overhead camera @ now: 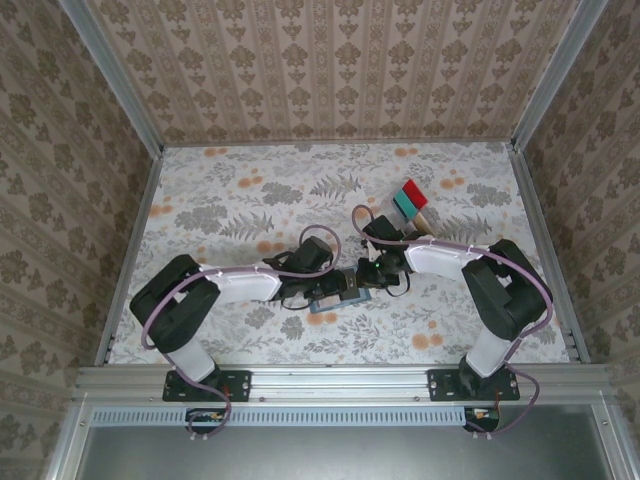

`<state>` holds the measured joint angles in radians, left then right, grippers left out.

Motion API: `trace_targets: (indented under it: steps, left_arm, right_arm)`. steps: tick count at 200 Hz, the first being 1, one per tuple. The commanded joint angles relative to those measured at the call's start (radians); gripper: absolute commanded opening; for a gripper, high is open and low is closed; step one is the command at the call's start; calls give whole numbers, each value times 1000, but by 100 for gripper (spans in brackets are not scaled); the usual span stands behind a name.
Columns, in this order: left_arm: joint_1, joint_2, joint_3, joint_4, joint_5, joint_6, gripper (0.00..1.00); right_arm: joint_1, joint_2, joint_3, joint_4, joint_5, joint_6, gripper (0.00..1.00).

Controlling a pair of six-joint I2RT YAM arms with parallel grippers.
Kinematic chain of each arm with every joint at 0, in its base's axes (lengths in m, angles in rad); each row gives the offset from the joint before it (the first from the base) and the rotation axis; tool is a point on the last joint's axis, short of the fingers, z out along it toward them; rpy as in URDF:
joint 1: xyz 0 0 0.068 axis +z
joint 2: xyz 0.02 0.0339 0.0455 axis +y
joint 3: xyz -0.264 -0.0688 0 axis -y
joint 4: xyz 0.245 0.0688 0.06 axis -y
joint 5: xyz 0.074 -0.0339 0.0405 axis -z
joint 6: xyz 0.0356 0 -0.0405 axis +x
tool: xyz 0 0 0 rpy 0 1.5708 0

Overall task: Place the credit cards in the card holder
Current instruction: Insert the credit card into the card slot.

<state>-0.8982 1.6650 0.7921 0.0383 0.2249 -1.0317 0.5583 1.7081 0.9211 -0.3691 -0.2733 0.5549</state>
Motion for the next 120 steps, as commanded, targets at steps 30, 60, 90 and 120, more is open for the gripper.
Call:
trace_targets:
  steps: [30, 60, 90, 120]
  left_arm:
    - [-15, 50, 27, 41, 32, 1, 27]
    - [-16, 24, 24, -6, -1, 5, 28]
    - [-14, -45, 5, -128, -95, 10, 30]
    - [-14, -103, -12, -155, -105, 24, 33]
  right_arm:
    - [6, 28, -39, 1, -11, 19, 17]
    - [6, 27, -39, -2, 0, 22, 17]
    - [5, 28, -35, -30, 54, 22, 17]
    - [3, 36, -35, -27, 40, 20, 16]
